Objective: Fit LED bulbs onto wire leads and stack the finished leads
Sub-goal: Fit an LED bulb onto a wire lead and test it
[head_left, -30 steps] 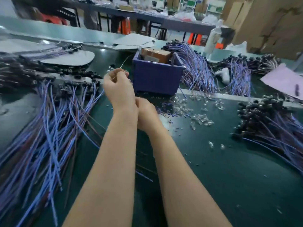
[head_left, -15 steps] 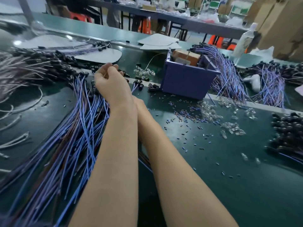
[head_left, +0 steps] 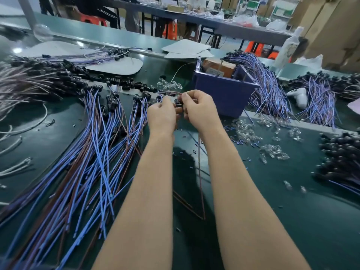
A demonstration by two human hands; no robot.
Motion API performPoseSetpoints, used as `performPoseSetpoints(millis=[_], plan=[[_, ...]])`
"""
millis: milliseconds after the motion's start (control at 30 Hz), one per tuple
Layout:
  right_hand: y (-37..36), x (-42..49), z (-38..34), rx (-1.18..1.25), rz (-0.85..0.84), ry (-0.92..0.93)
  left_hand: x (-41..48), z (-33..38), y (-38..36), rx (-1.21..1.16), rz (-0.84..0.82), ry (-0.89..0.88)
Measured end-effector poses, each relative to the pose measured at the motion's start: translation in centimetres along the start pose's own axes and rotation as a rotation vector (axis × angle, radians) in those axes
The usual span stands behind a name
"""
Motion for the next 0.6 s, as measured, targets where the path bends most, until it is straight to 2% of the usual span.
performPoseSetpoints(millis=[200, 300, 400, 467, 533, 600], plan=[[2.3, -0.4, 1.3, -0.089, 0.1, -0.001, 0.4, -1.3, 0.6, -0.004, 0.113, 0.053], [2.9, -0.8, 1.7, -0.086, 0.173, 0.018, 0.1, -1.4, 0.8, -0.178, 0.147, 0.098], [2.3, -1.0, 2.1, 0.021, 0.072, 0.005, 0.1, -1.9, 0.1, -0.505, 0.101, 0.178], [2.2, -1.1, 2.7, 0.06, 0.008, -0.031, 0.2, -1.9, -0.3, -0.609, 0.071, 0.201], [3.1, -1.3, 3.6, 0.154, 0.042, -0.083, -0.1, -1.7, -0.8, -0.523, 0.036, 0.217], [4.0, -1.5, 4.1, 0.382, 0.107, -0.144, -1.0, -2.0, -1.5, -0.332, -0.028, 0.246]])
Point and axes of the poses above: each hand's wrist, its own x-axis towards the middle knuckle, its own y-axis out of the back of the hand, z = x × y, the point moved 9 cm from there along x, towards the middle knuckle
